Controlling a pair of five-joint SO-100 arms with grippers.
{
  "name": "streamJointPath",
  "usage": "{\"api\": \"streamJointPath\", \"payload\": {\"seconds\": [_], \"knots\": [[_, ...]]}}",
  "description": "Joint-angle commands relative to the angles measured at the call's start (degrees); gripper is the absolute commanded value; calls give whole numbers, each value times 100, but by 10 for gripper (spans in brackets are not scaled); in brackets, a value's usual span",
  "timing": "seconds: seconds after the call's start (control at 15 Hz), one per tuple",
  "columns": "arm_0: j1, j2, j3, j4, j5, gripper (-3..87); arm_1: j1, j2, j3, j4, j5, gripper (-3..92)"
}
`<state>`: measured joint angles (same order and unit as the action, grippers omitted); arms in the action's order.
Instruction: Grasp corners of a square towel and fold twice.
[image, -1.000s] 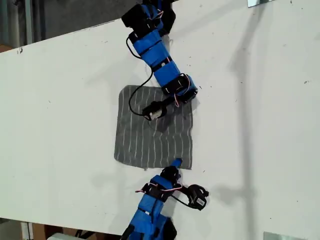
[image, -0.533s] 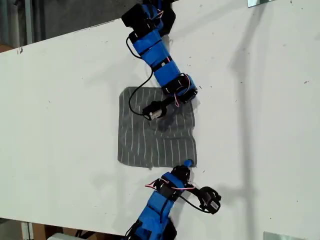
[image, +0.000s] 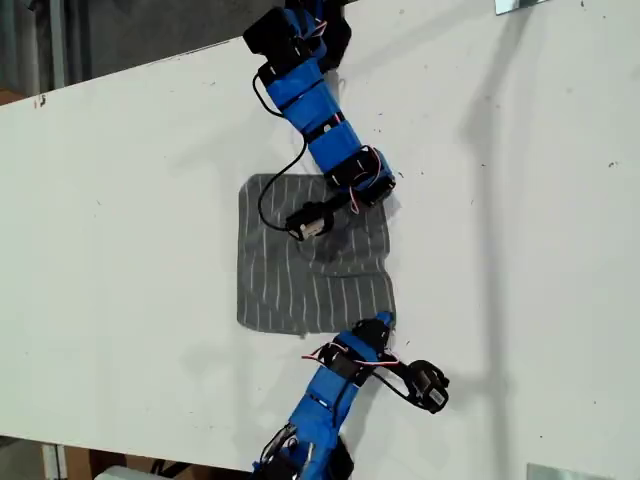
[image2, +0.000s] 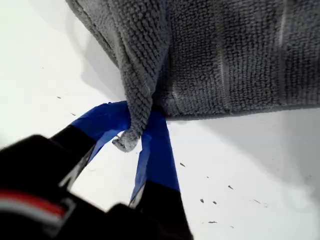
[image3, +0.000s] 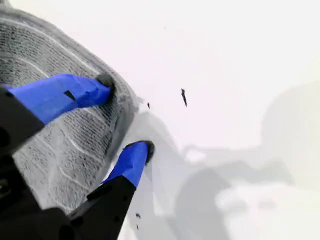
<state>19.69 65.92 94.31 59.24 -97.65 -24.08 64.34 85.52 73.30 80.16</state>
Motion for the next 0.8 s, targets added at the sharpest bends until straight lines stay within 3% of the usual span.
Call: {"api": "streamJointPath", "payload": {"seconds": [0.0, 0.33, 0.53, 0.73], "knots": [[-79, -281, -290, -334, -18, -2, -149, 211, -44, -26, 44, -2], [35, -237, -1626, 773, 281, -2, -237, 387, -580, 264, 26, -2], [114, 334, -2593, 1450, 949, -2, -378, 817, -1591, 1406, -9, -2], [-62, 1327, -2848, 1556, 1828, -2, -193, 1793, -1600, 1556, -431, -2]]}}
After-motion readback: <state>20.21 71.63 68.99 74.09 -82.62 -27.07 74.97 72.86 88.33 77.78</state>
